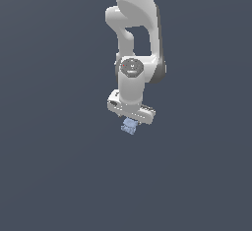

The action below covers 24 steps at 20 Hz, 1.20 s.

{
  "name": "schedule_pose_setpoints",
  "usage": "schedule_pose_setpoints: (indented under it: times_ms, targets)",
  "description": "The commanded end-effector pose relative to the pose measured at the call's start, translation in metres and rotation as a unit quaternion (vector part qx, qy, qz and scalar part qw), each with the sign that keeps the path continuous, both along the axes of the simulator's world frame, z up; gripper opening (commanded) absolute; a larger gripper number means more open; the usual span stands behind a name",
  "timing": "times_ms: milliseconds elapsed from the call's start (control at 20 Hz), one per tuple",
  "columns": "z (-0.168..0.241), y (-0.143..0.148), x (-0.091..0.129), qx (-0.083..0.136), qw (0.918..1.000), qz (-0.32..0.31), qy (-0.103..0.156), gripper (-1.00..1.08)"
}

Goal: Pick up the object and move it to a goal position.

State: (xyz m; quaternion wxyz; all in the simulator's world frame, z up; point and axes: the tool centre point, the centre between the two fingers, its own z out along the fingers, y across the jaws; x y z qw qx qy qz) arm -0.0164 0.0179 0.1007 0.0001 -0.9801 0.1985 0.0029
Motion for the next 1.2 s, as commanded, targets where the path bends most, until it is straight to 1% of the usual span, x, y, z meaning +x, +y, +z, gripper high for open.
schedule_pose_setpoints:
  times_ms: [0,300,600,1150]
  targets:
    - [-0.004,0.001,-0.001,0.0,0.9998,-0.018,-0.001,1.0]
    - [-0.01,0.001,-0.002,-0.001,0.9993,-0.039,-0.003,1.0]
    - [-0.013,0.002,-0.002,-0.001,0.9993,-0.038,-0.002,1.0]
    - [-0.056,0.001,-0.003,-0.001,0.9992,-0.04,-0.003,1.0]
